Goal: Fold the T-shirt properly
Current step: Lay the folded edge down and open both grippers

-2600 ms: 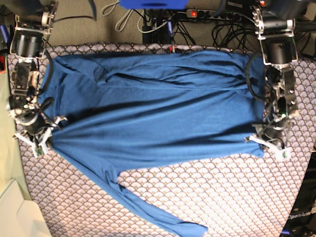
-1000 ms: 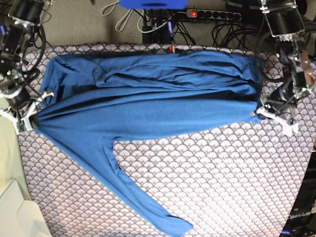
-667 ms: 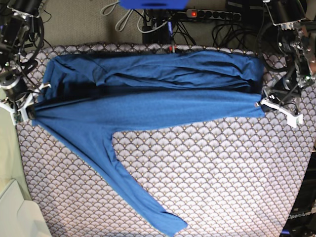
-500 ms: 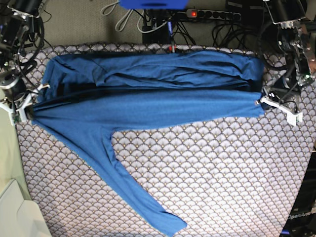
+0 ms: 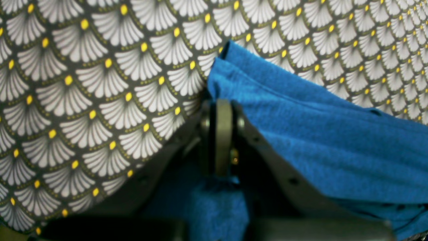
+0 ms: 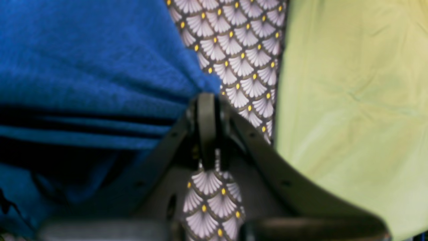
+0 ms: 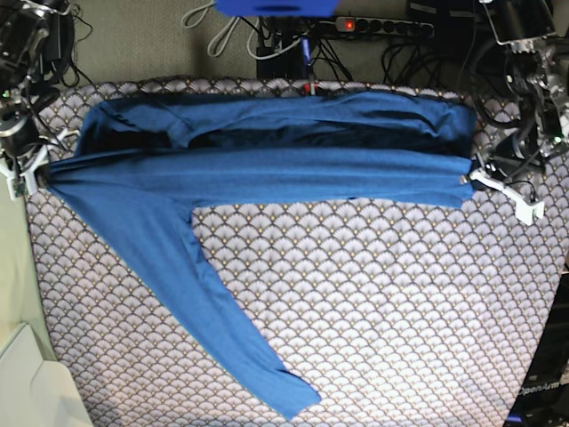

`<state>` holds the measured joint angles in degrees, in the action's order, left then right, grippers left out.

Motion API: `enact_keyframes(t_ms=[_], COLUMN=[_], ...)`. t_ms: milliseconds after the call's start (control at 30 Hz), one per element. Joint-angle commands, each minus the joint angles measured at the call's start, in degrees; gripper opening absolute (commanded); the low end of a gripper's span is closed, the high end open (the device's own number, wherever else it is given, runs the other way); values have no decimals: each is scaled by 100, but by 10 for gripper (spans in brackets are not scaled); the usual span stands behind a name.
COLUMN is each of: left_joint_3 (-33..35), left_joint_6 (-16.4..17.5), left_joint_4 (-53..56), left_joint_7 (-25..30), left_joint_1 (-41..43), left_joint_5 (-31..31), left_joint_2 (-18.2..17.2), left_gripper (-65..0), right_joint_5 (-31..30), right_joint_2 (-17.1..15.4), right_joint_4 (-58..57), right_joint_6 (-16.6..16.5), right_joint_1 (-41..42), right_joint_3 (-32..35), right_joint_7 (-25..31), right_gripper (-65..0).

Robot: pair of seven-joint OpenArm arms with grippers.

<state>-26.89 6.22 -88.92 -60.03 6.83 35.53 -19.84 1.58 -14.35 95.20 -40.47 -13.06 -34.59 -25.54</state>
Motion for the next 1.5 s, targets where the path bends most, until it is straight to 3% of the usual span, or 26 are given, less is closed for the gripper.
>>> enact_keyframes(t_ms=[0,667,867,1067,1133,1367,1467], left_joint_3=[-23,-5,593,751,751,751,733], left_joint_6=[-11,-11,-11,-11,-11,-11,-11], left_joint_4=[-61,677,668,668,668,607,607], left_joint_7=[47,100,100,100,100,100,100], left_joint_1=[-46,42,16,7,7,33,42], left_joint_5=[21,12,12,12,12,12,12], left_joint_2=[-96,-52,-78,-96,-113,-122,-122], left_gripper=[-644,-641,-641,-638,-602,-345,-314], right_joint_5=[-66,-57,-49,-40,-40,-40,-40], right_joint_2=[-82,-64,-64,-82,-90,-99,-143], right_joint_4=[93,-469,-460,-469,-469,-408,-249], right_joint_6=[47,47,47,47,47,47,47], right_joint_1=[27,-175,-378,-413,-413,-422,-422], right_joint_3=[-36,-27,342,369,360,351,334], right_joint_7=[132,97,97,97,97,97,97], right_gripper=[-650,-650,-650,-625,-581,-427,-402])
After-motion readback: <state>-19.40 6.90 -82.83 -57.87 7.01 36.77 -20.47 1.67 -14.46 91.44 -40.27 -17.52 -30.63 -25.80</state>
